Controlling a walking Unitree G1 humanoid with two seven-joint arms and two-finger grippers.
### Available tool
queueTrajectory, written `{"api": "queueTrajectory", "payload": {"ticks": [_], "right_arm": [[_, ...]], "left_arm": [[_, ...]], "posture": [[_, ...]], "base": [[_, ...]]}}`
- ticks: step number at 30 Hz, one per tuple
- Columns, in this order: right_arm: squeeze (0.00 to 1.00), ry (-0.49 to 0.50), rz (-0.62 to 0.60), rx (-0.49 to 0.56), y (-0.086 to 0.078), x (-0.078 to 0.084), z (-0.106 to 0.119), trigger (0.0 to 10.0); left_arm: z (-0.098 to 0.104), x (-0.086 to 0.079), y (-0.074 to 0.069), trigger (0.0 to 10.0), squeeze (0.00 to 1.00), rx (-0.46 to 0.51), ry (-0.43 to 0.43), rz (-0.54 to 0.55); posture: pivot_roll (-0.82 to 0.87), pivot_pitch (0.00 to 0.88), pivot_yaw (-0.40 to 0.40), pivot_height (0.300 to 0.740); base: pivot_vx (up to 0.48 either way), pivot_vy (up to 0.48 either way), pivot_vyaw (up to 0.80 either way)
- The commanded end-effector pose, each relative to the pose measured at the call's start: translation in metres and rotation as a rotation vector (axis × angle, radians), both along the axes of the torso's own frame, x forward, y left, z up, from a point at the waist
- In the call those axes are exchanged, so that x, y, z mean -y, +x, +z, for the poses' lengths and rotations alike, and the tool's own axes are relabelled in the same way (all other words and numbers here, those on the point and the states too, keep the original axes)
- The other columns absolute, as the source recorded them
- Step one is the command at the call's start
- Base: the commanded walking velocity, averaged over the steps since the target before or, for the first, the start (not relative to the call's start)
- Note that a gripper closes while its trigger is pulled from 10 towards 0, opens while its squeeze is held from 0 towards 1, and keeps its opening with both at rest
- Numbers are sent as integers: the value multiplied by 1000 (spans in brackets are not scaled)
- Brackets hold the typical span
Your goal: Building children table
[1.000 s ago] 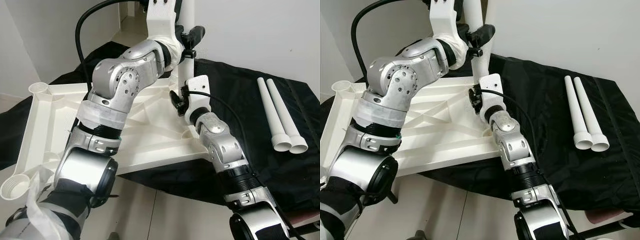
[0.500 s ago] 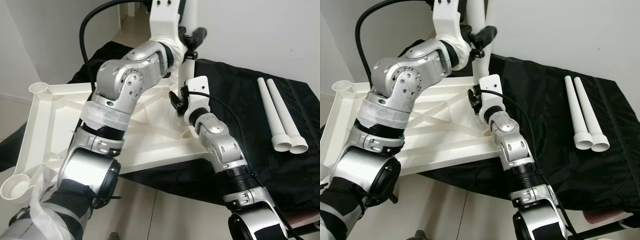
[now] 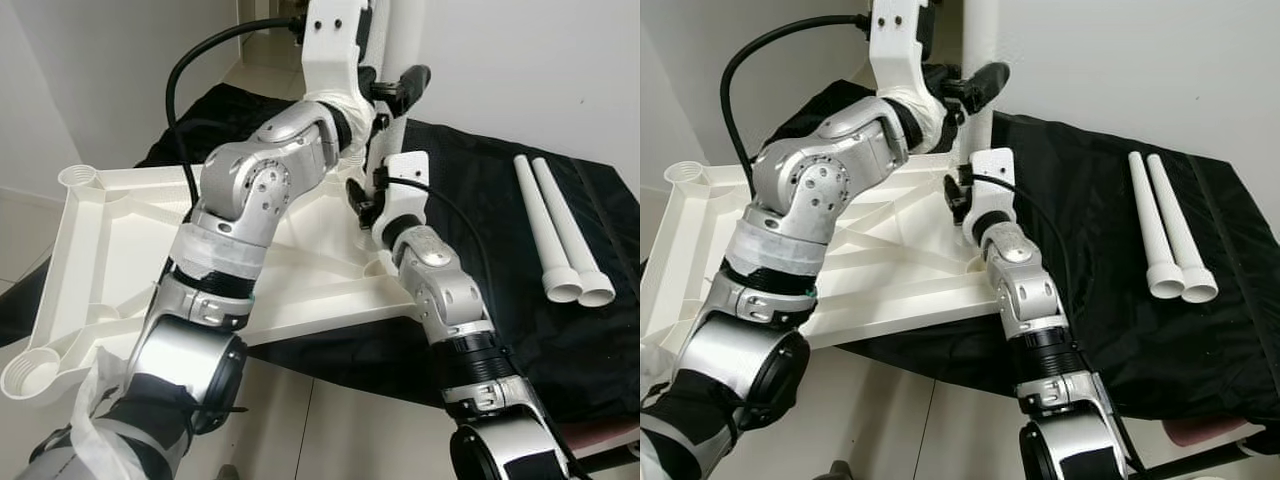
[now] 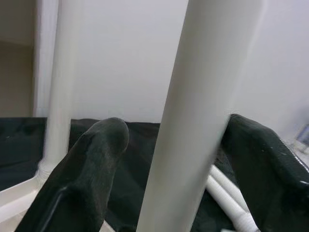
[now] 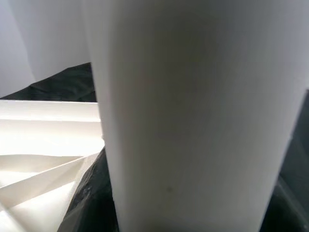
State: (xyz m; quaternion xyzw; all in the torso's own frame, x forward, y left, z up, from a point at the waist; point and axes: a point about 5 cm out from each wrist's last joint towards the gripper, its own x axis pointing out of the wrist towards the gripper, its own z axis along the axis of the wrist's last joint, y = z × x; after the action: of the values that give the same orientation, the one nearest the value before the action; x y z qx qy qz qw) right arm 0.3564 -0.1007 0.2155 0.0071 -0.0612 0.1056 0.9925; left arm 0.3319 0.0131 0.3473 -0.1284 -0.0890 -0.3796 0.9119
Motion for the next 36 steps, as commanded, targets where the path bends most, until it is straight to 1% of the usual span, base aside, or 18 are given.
{"api": "queueTrajectory", "payload": {"ticks": [1,3,5,7,9,11,15,17,21,22,24,26,27,28,30,32,34,36], "right_arm": [[0,36,-60,-20,1,13,-3,10000],[0,61,-123,-20,2,24,-4,10000],[0,69,-143,-20,2,28,-5,10000],[0,69,-143,-20,2,28,-5,10000],[0,85,-181,-15,0,37,-7,10000],[0,90,-195,-6,-1,42,-8,10000],[0,84,-204,24,-7,51,-15,10000],[0,84,-204,27,-8,51,-15,10000],[0,92,-205,61,-18,57,-24,10000],[0,92,-205,61,-18,57,-24,10000],[0,102,-199,72,-22,62,-28,10000],[0,108,-195,76,-24,63,-29,10000],[0,110,-189,83,-28,67,-32,10000],[0,110,-189,83,-28,67,-32,10000],[0,105,-175,96,-34,71,-36,10000],[0,102,-167,104,-38,73,-38,10000],[0,102,-164,108,-39,74,-39,10000],[0,86,-141,135,-45,75,-41,10000]], "left_arm": [[4,-5,-3,10000,0,42,-34,-43],[3,-13,-2,10000,0,52,-72,-21],[1,-17,-2,10000,0,54,-81,-9],[1,-17,-2,10000,0,54,-81,-9],[-6,-26,-3,10000,0,60,-81,10],[-10,-30,-4,10000,0,64,-76,21],[-25,-41,-4,10000,0,105,-21,81],[-27,-42,-4,10000,0,114,-14,89],[-52,-44,-8,10000,0,66,41,61],[-52,-44,-8,10000,0,66,41,61],[-68,-44,-11,10000,0,56,108,70],[-73,-44,-12,10000,0,47,122,71],[-84,-43,-16,10000,0,57,165,63],[-84,-43,-16,10000,0,57,165,63],[-102,-39,-25,10000,0,79,222,27],[-112,-36,-33,10000,0,113,276,-6],[-115,-34,-37,10000,0,125,290,-21],[-127,-31,-46,10000,0,82,292,-91]], "posture": [[45,0,-68,740],[42,0,-70,740],[40,0,-72,740],[40,0,-72,740],[44,0,-75,740],[44,0,-75,740],[47,0,-77,740],[47,0,-77,740],[48,0,-75,740],[48,0,-75,740],[45,0,-68,740],[45,0,-68,740],[38,6,-63,740],[38,6,-63,740],[37,11,-63,740],[36,13,-61,740],[35,14,-61,740],[35,19,-60,740]], "base": [[0,0,0],[0,0,0],[0,0,0],[0,0,0],[0,0,0],[0,0,0],[0,0,0],[0,0,0],[0,0,0],[0,0,0],[0,0,0],[0,0,0],[0,0,0],[0,0,0],[0,0,0],[0,0,0],[0,0,0],[0,0,0]]}}
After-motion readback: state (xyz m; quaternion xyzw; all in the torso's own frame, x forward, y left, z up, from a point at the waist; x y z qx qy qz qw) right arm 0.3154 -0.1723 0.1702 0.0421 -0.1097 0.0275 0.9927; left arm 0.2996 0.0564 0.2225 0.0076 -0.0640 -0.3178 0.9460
